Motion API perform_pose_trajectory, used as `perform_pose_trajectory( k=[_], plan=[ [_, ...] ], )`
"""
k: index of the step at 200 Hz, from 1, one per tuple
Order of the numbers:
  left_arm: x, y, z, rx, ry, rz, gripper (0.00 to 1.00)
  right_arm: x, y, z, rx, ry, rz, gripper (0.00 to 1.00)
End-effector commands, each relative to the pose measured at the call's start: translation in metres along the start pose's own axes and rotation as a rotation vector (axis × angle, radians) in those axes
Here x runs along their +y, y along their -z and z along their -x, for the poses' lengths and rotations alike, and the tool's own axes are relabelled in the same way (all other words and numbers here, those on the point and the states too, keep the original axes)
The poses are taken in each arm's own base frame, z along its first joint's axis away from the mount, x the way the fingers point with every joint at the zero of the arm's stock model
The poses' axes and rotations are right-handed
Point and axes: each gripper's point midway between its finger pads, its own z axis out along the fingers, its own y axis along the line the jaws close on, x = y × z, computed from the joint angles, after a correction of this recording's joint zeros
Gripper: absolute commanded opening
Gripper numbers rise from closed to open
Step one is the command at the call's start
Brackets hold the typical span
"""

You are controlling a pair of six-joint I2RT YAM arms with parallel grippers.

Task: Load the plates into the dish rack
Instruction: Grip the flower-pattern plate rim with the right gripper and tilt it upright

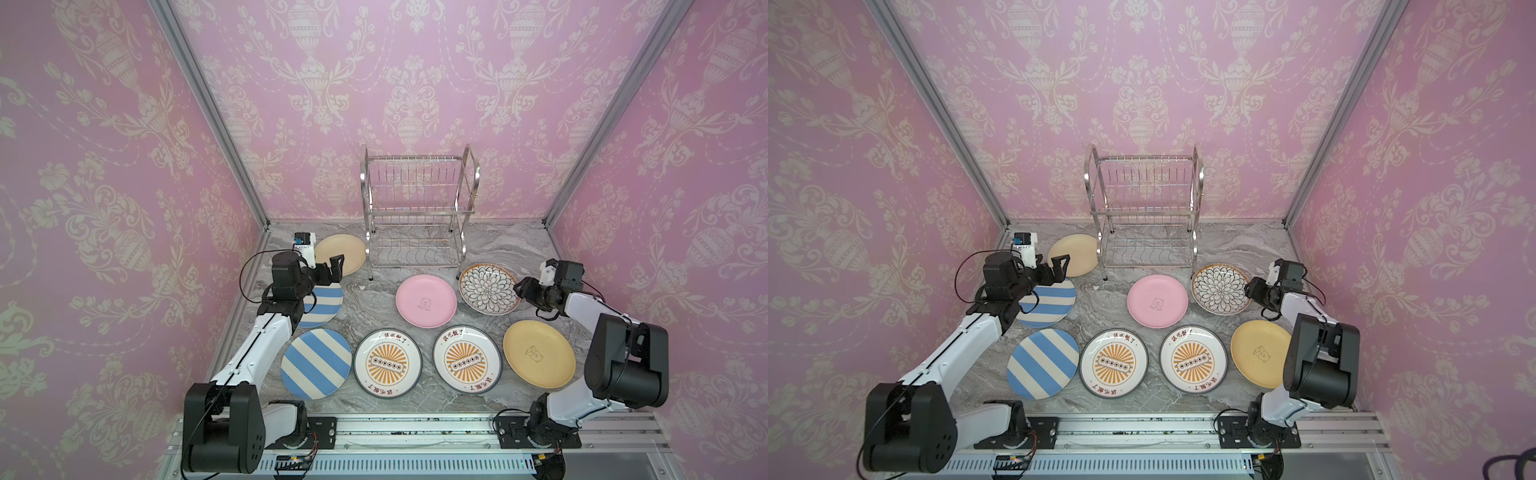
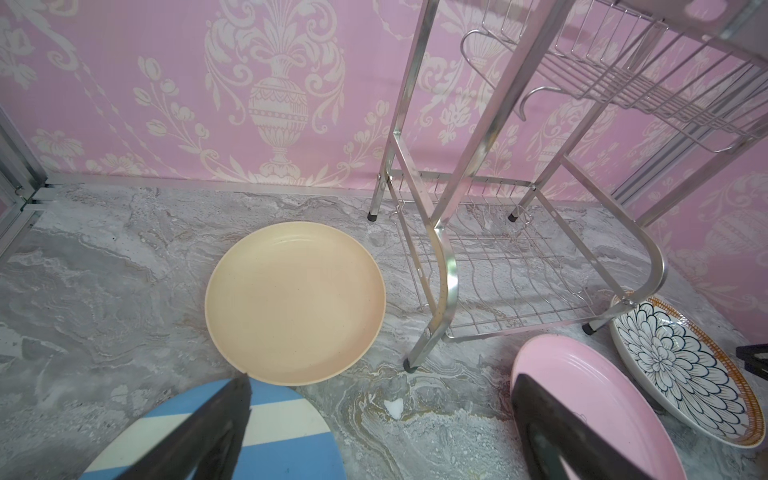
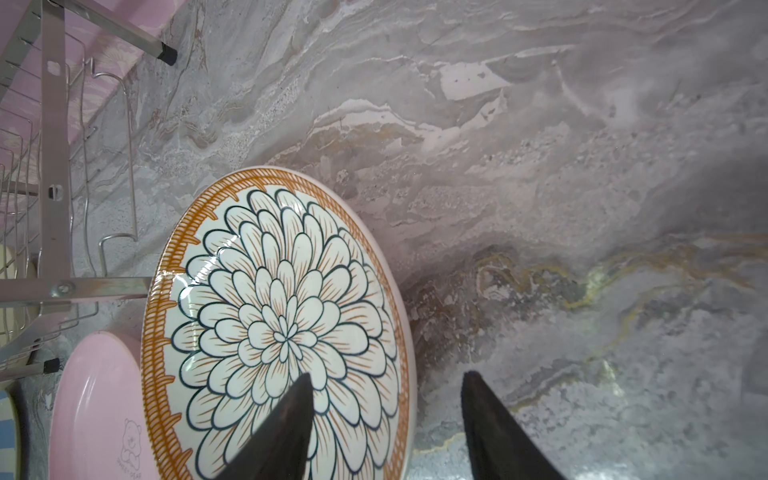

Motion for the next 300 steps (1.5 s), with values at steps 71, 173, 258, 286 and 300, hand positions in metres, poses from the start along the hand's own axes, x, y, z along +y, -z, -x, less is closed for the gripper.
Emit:
perform_pose_trajectory(
  k=[71,173,258,286,300],
  plan=[
    [-0.026,-0.002,0.017,-0.024,0.032,-0.115,0.99,0.001,-0.022,0.000,0.029,-0.019,0.052,0.58],
    [-0.044,0.007,0.042,-0.080,0.045,-0.190,0.99,-0.001,-0.041,-0.007,0.046,-0.068,0.089,0.42],
    [-0.050,0.005,0.043,-0.072,0.044,-0.228,0.99,-0.004,-0.038,-0.007,0.042,-0.060,0.065,0.32],
    [-0.054,0.004,0.044,-0.071,0.033,-0.249,0.99,-0.004,-0.035,-0.006,0.035,-0.061,0.063,0.28],
    [-0.056,0.004,0.045,-0.069,0.027,-0.260,0.99,-0.002,-0.033,-0.003,0.024,-0.059,0.063,0.24]
  ],
)
